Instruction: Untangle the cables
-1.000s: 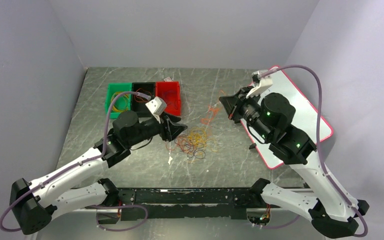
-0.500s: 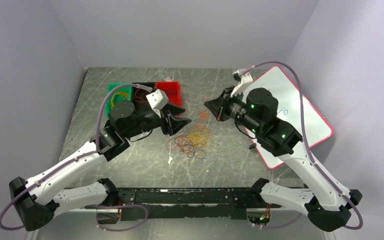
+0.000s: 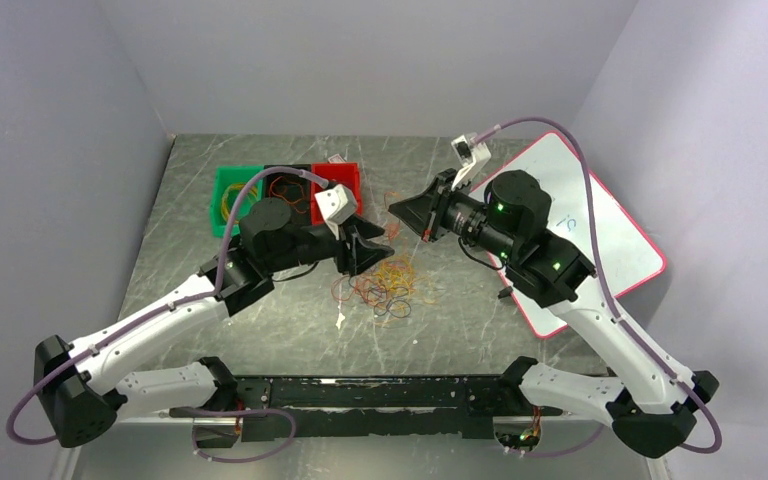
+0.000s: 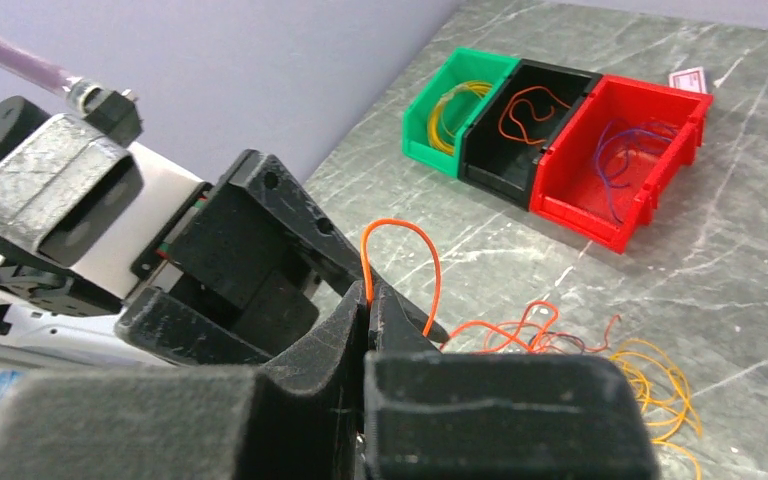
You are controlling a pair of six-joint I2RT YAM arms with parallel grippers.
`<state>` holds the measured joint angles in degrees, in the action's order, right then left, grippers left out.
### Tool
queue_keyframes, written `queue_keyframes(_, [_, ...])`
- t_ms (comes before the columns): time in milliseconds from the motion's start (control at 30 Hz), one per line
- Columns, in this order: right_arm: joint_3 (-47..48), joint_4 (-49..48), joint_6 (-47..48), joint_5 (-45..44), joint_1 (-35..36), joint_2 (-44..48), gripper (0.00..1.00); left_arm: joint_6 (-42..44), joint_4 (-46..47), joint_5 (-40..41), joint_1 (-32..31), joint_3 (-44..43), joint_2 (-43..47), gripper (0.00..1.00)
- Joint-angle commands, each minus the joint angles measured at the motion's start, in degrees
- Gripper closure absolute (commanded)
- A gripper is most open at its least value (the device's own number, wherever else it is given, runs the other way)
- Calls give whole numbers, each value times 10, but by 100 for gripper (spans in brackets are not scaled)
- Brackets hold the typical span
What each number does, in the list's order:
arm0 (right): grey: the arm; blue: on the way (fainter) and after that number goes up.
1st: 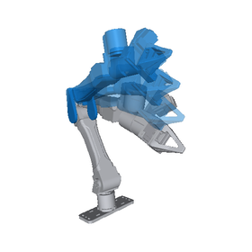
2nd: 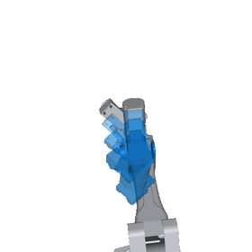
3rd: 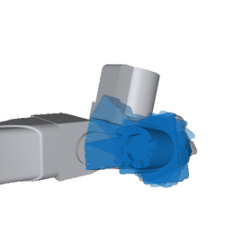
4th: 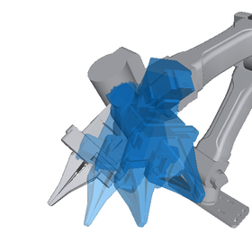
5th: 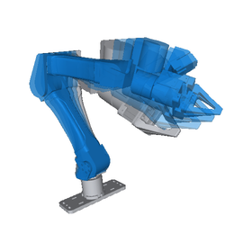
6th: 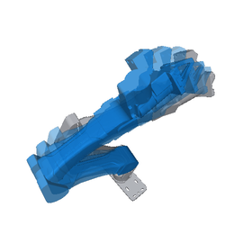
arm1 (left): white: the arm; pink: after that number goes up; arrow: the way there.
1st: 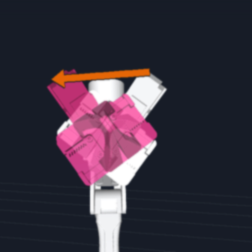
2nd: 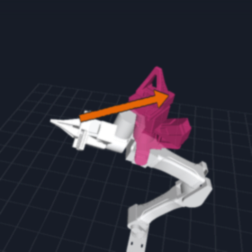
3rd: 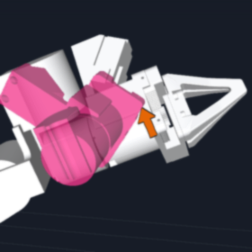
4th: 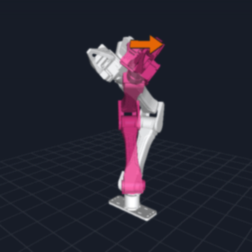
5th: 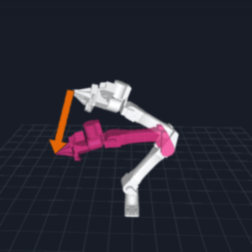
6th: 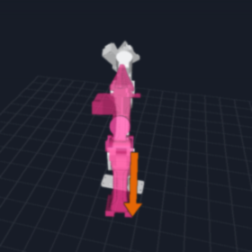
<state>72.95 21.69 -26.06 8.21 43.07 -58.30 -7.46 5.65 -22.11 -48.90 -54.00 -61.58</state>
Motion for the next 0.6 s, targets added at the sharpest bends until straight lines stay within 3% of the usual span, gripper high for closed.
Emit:
queue_keyframes(0, [-6,-29,-17,33,-1,-1,100,15,23,-11,-5,-32,-10,48])
queue_keyframes(333, [-10,-21,-17,42,-1,-12,100,19,22,1,-6,-41,-13,57])
queue_keyframes(567, [-15,-23,-19,19,-2,1,100,19,15,2,-6,-33,-10,78])
